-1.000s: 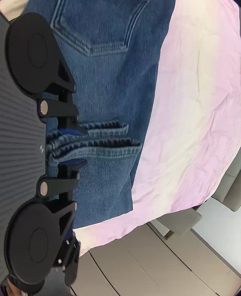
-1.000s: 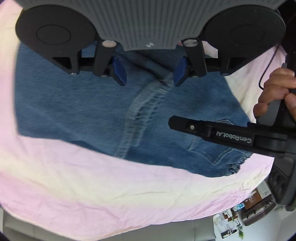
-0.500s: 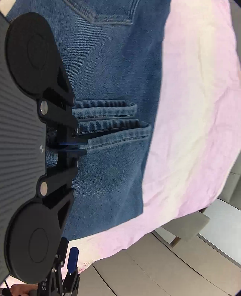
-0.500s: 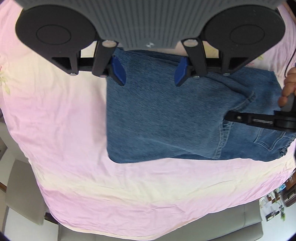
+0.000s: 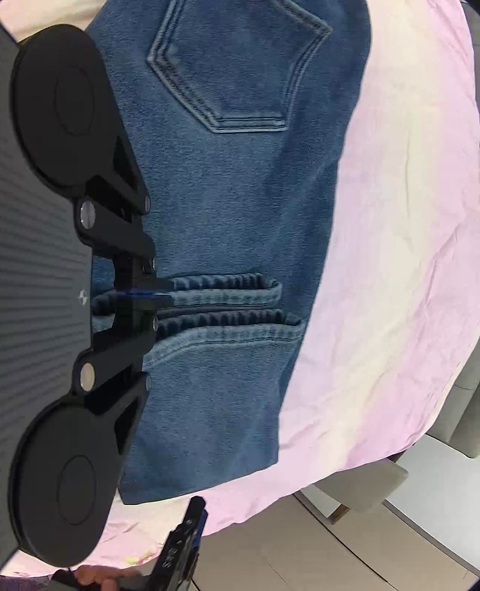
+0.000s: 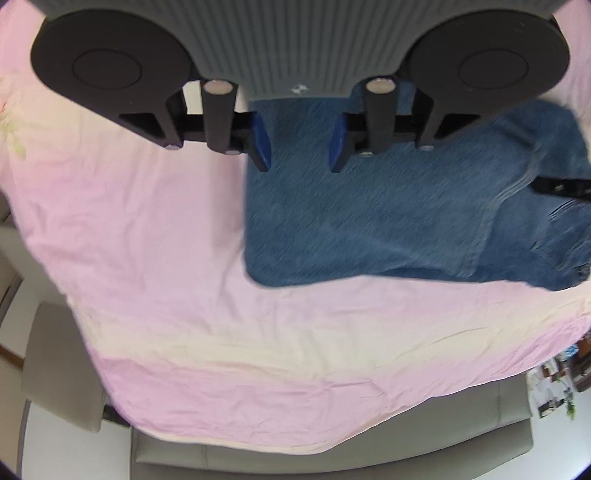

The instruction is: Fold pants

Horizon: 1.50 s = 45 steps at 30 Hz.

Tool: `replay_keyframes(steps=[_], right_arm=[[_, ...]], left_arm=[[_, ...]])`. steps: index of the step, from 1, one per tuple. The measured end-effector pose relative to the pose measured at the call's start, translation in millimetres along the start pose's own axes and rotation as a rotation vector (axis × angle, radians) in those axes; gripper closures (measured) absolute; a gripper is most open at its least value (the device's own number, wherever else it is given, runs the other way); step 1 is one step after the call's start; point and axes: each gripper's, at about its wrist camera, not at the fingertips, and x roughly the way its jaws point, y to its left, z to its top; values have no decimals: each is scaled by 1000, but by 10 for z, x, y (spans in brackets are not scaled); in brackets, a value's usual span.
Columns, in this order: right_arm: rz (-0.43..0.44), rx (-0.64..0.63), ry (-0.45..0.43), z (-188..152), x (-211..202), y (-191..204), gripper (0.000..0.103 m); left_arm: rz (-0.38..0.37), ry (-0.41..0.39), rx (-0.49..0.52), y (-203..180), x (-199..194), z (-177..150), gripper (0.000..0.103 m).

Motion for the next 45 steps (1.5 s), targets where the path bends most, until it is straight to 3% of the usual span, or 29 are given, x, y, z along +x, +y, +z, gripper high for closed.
replay_keyframes(steps=[3,5,7,8,11,15,17,21,24,27,31,34,37,42,45], right_arm=[[-64,15,7,100,225,-50,72],[-16,42,60,102,397,12,91],[41,-2,89,61,507,243,97],[86,-17,109,37,554,353,100],[176,-63,134,-33,639,698,96],[287,-74,135,16,694,1023,96],[324,-91,144,31,717,1175,80],[392,-110,168,-19,743,1358,80],[437,-88,196,-102,733,1400,80],[446,-66,198,-133,734,1406,80],[466,-19,211,-141,749,1372,80],[455,-50,196,-133,678,1393,82],[449,-57,173,-127,546,1365,82],[317,-82,38,-160,119,847,73],[220,-52,-6,-102,-16,495,70]], left_arm=[[-4,-19,-5,-25,7,94,93],[-18,-18,-20,-11,34,152,78],[-40,-18,-40,9,81,197,72],[-51,-17,-51,22,103,213,64],[-71,-6,-87,59,208,238,50],[-67,28,-109,93,345,226,45],[-71,53,-127,121,428,208,44],[-70,78,-151,128,598,172,43],[-65,71,-150,101,650,136,37],[-39,74,-97,24,686,104,32],[74,64,67,-258,740,22,40],[145,23,154,-417,693,-38,64],[155,-25,193,-462,561,-63,87],[123,-143,286,-598,196,53,95],[149,-136,310,-580,183,194,95]])
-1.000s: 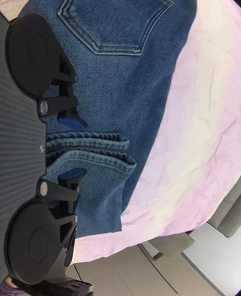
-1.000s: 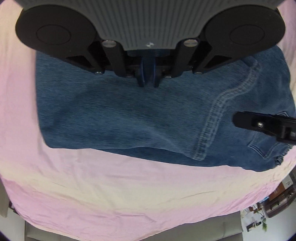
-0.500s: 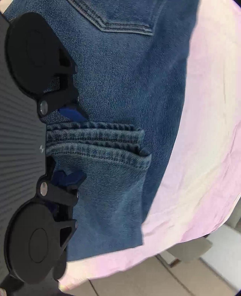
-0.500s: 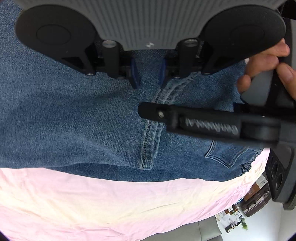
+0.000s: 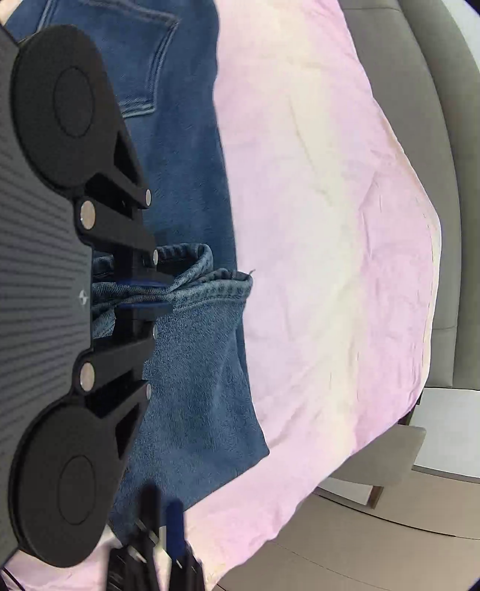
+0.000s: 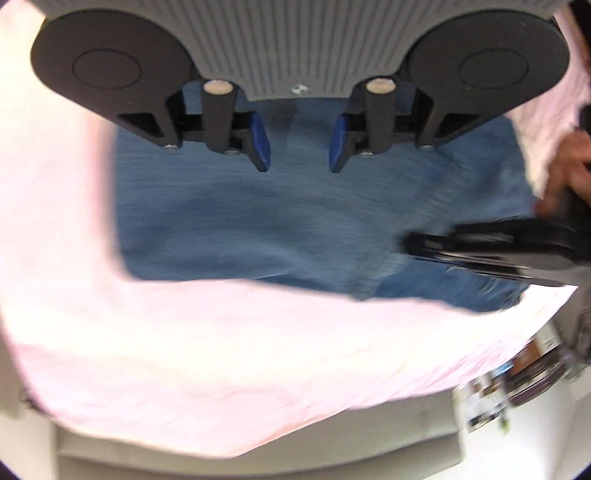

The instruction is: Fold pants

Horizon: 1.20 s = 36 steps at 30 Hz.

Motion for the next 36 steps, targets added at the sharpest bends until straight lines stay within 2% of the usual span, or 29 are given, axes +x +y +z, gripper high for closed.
replay_keyframes(steps=[3,4,5,7,8,10,14,16,18,20,24,26,30,33,36], right_arm=[[-78,34,-2,39,-80,-298,70],[-92,45,3,48,-74,-374,74],[-103,49,4,59,-58,-440,79],[-125,33,9,95,34,-519,82],[-138,21,14,119,109,-522,86],[-152,-5,11,181,262,-542,90],[-164,18,-24,437,579,-659,92],[-156,55,7,484,802,-698,92],[-153,99,76,450,1039,-722,92],[-154,101,82,430,1083,-721,92],[-132,76,39,385,724,-637,93],[-91,43,25,252,454,-524,93],[-64,-33,26,-121,29,-266,93],[-58,-71,31,-344,-103,-95,93],[-82,-117,51,-524,-74,54,93]], left_arm=[[-14,105,-49,119,187,-78,96],[-16,124,-51,137,237,-128,96],[-9,141,-43,142,286,-177,103],[68,184,-33,181,396,-299,103],[52,201,-66,276,435,-332,103],[15,193,-109,384,414,-372,103],[33,208,-36,313,392,-345,103],[36,211,-25,301,398,-343,103],[29,212,-33,298,405,-340,103],[19,209,-37,320,384,-351,103],[9,159,-18,360,243,-298,102],[-15,121,-21,377,126,-337,99],[-69,75,-48,330,-167,-387,98],[-105,36,-65,251,-326,-412,98],[-126,37,-87,198,-267,-325,98]])
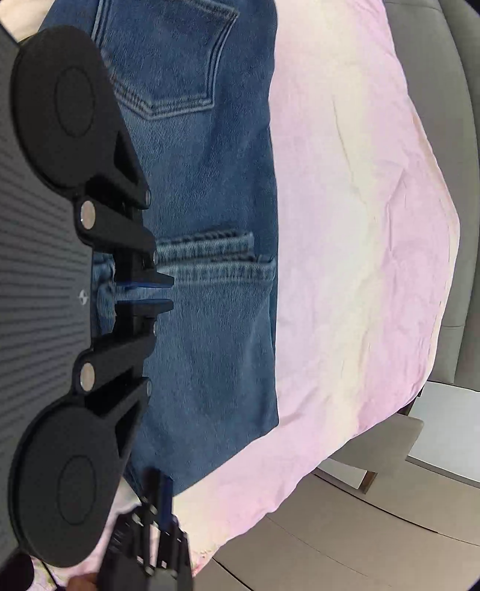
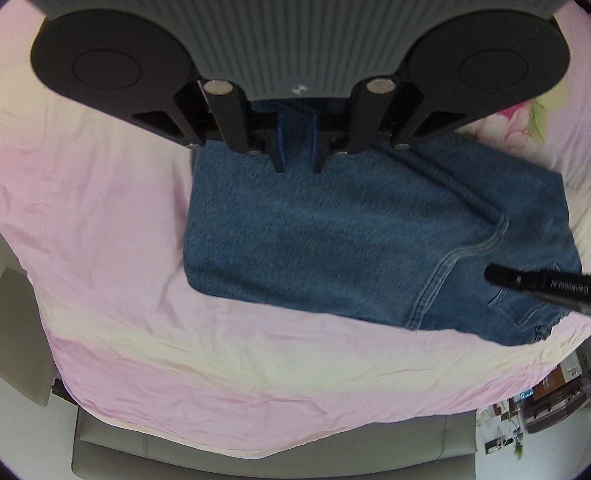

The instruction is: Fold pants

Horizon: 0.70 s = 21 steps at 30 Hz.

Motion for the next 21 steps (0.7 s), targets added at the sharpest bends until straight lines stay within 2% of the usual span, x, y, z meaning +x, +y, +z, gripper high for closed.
replay_keyframes(steps=[2,5,8,12,15,17,21], right_arm=[[-1,9,26,-64,73,17,92],[-2,20,52,-135,184,31,92],[-10,-39,66,-158,213,101,92],[-1,-42,101,-94,240,63,92],[-5,-79,138,24,263,81,92],[-22,-149,146,68,229,151,92],[-40,-293,72,151,59,352,90]], left_arm=[[9,27,-2,-135,194,14,98],[77,88,-17,-178,369,-66,96],[118,102,-20,-183,444,-131,93],[141,105,-51,-180,442,-87,92],[119,66,-101,-118,199,-81,92],[112,33,-112,-10,-39,-116,87],[137,-23,-147,249,-462,-112,75]])
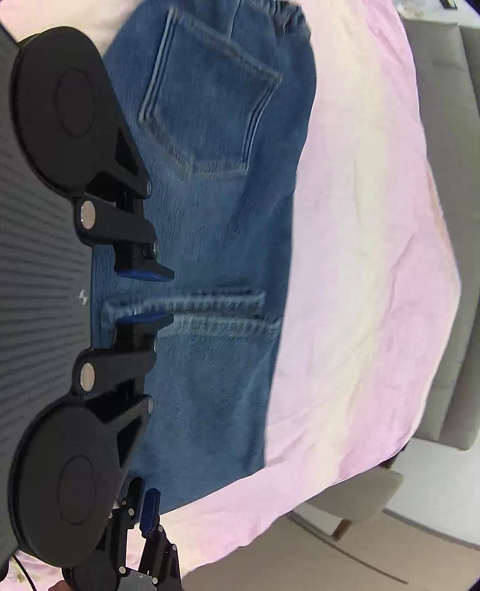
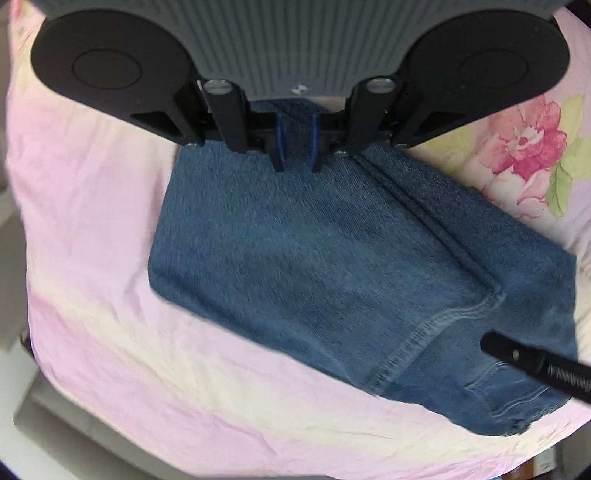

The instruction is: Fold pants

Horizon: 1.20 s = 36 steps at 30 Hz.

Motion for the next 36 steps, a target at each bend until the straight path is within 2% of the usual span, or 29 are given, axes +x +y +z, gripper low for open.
replay_keyframes(steps=[2,5,9,12,15,18,21,26,29,33,36], right_arm=[[7,-50,-31,110,-48,79,82],[22,-119,-40,311,-50,235,81],[33,-191,-26,670,53,449,80],[32,-209,-18,895,141,585,78],[30,-231,-6,1096,274,699,78],[46,-245,4,1258,402,790,77],[63,-292,36,1371,516,886,77],[161,-429,126,1457,731,1065,78],[176,-506,159,1471,874,1184,79],[227,-491,214,1581,1044,1159,79],[255,-502,246,1646,1108,1146,79]], left_arm=[[14,-28,-32,183,-161,43,63],[47,-58,-107,482,-342,93,52],[121,-62,-260,1000,-485,95,40],[173,-69,-388,1425,-572,41,33],[207,-84,-529,1836,-638,-29,23],[189,-96,-673,2210,-659,-123,19],[193,-109,-735,2450,-649,-191,17],[163,-119,-858,2761,-571,-318,14],[133,-114,-903,2899,-459,-399,14],[83,-125,-941,3027,-291,-519,11],[52,-153,-967,3065,-205,-555,6]])
